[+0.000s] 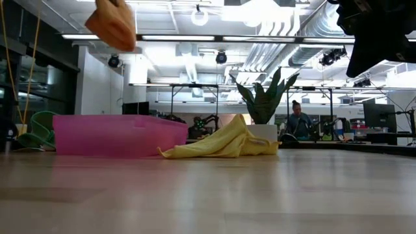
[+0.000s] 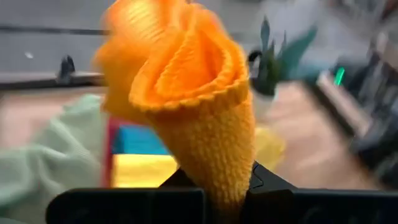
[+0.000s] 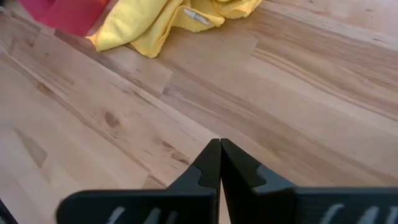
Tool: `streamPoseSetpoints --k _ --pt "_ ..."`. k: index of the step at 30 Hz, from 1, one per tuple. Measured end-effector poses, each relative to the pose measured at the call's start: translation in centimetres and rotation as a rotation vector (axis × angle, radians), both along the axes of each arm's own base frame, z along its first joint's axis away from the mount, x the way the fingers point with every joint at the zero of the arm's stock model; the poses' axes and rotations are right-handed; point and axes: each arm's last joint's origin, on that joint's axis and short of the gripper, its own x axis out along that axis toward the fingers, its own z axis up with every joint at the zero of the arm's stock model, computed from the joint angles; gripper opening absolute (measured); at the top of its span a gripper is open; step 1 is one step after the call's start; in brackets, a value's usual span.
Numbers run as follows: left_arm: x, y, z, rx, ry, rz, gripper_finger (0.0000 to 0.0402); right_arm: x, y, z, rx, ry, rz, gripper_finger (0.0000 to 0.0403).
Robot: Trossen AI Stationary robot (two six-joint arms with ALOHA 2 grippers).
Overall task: Fold microfiber towels
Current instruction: Put the orange microfiber cloth into the pink bin
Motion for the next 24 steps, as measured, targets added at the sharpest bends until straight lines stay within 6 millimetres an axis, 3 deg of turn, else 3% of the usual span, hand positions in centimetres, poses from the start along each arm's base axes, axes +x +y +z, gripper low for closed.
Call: streamPoseSetpoints --k 6,11,17,21,24 --pt "-0.7 3.0 3.7 -0.12 0.266 -0.344 0.0 0.0 0.1 0.0 0.023 0.005 0.011 0.0" --pt "-0.6 5.9 4.7 -0.208 0.386 -0.616 0.0 0.1 0.2 0.0 0.029 0.006 0.028 0.0" --pt "0.3 10.2 3.5 -0.287 0.506 -0.868 0.0 0.4 0.3 0.2 0.048 -0.033 0.021 0.0" --pt "2.1 12.9 1.7 -0.341 0.544 -1.047 0.0 0.6 0.4 0.4 0.059 -0.067 0.019 0.0" --pt "3.6 13.9 0.0 -0.396 0.554 -1.245 0.0 0.7 0.4 0.4 0.044 -0.085 0.008 0.0"
